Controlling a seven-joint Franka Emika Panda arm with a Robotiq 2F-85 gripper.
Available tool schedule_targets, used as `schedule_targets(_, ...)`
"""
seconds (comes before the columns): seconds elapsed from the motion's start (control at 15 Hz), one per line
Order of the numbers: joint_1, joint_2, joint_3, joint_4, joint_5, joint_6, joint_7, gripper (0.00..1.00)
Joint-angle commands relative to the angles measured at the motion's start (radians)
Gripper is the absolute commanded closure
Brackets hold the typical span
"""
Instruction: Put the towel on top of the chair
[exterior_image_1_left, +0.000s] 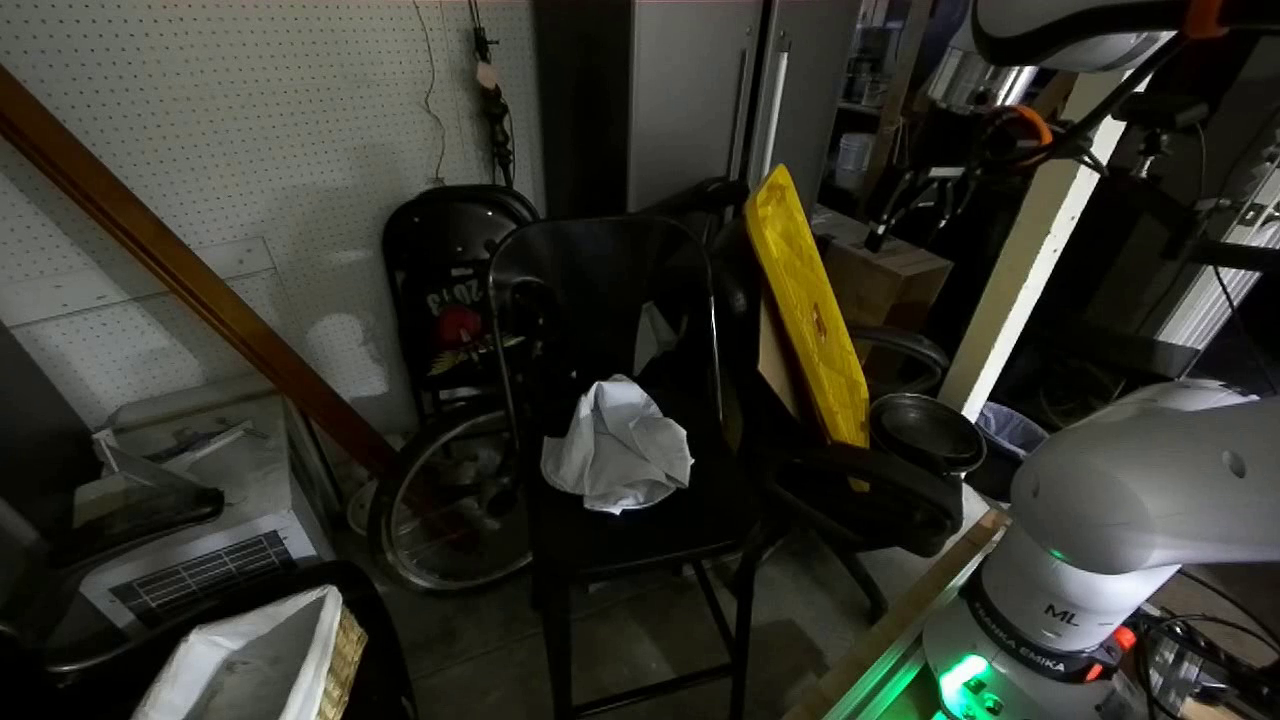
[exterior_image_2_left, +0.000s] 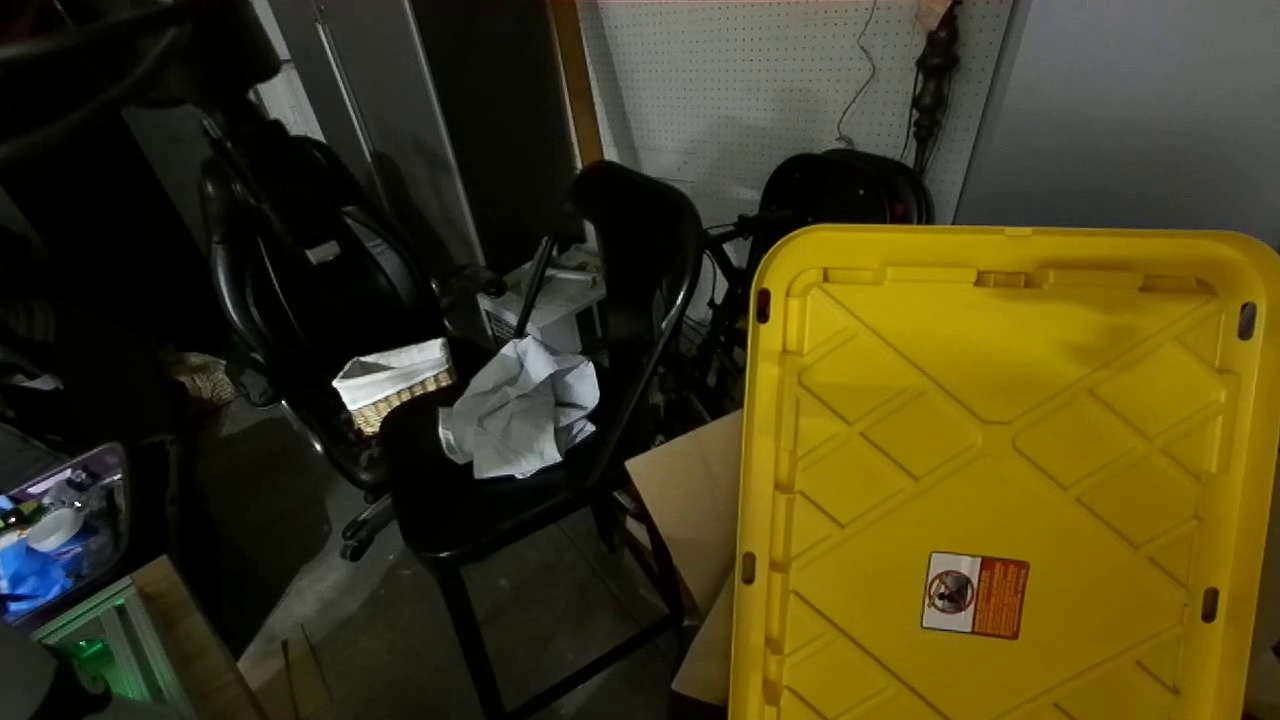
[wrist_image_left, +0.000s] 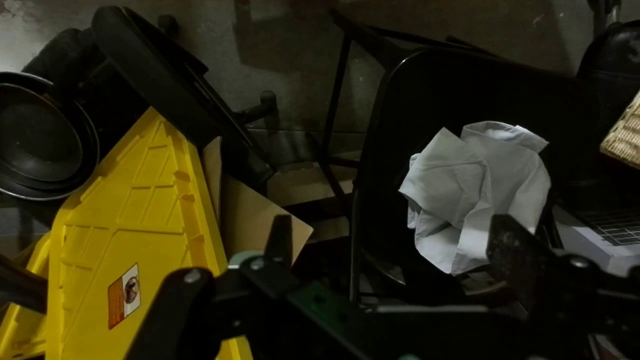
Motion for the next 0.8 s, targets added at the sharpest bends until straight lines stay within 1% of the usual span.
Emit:
schedule_targets(0.0,0.083,0.103,-0.020,0.039,0.094,0.108,-0.053,0.00)
schedule_targets(0.2,0.160,0.239,-0.034,0.079,0.222,0.233,-0.083,0.00)
schedule_targets(0.33,0.209,0.350,-0.055,0.120,0.333,0.274,-0.106,0.00)
schedule_targets(0.4,0.210,0.411,-0.040,0.141,0.369,0.294,-0.079,0.00)
schedule_targets(0.47,0.254,0.471,-0.059,0.167,0.410,0.298,-0.061,0.00)
schedule_targets(0.53,0.262,0.530,-0.052,0.199,0.443,0.281,-0.037,0.00)
schedule_targets(0.6,0.283,0.590,-0.055,0.230,0.490,0.267,-0.043,0.00)
schedule_targets(0.67,0.257,0.652,-0.017,0.266,0.550,0.231,-0.051,0.00)
schedule_targets(0.73,0.251,0.712,0.006,0.291,0.569,0.249,-0.025,0.00)
